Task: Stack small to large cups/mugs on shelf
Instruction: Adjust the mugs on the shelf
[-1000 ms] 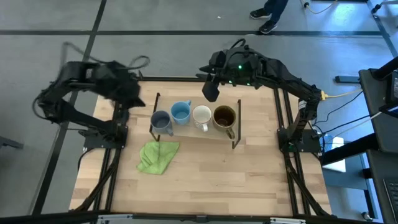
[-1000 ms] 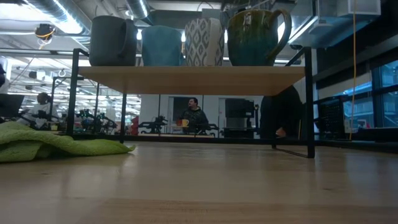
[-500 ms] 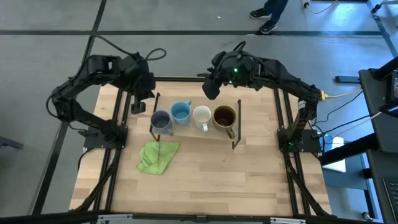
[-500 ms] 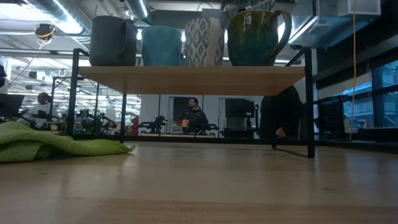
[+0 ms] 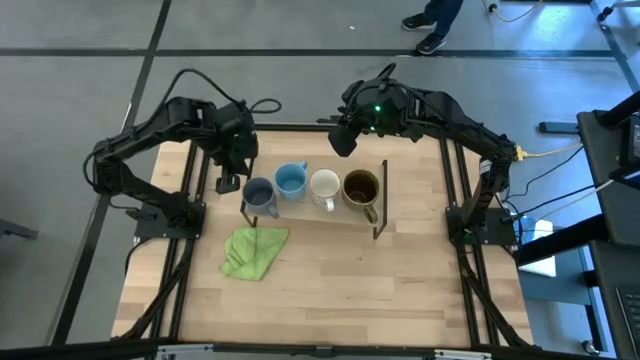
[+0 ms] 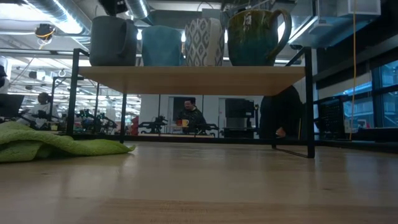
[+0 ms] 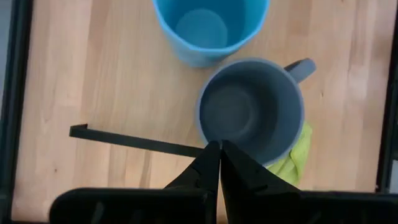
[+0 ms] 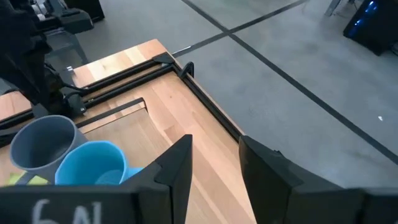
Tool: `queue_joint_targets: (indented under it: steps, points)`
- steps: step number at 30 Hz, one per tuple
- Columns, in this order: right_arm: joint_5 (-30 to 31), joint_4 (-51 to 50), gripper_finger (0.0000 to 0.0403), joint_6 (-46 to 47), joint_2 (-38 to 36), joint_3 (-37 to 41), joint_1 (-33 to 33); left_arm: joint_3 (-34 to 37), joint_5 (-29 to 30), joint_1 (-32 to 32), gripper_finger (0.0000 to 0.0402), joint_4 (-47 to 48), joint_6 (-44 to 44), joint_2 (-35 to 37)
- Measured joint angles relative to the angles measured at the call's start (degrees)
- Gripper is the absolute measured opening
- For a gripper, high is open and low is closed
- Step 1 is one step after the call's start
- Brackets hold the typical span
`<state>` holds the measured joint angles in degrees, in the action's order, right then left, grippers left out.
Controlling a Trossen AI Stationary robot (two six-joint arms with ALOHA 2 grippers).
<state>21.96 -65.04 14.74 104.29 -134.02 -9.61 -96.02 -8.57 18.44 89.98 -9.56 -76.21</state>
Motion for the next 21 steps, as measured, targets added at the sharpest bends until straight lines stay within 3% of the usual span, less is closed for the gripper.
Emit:
queue_joint_targets:
  steps: [21]
  points:
    - [0.0,0.0,0.0133,-0.2,0.0,0.0,0.0,7.2,1.3,0.6,0.0001,-3.5,0.5,0.0]
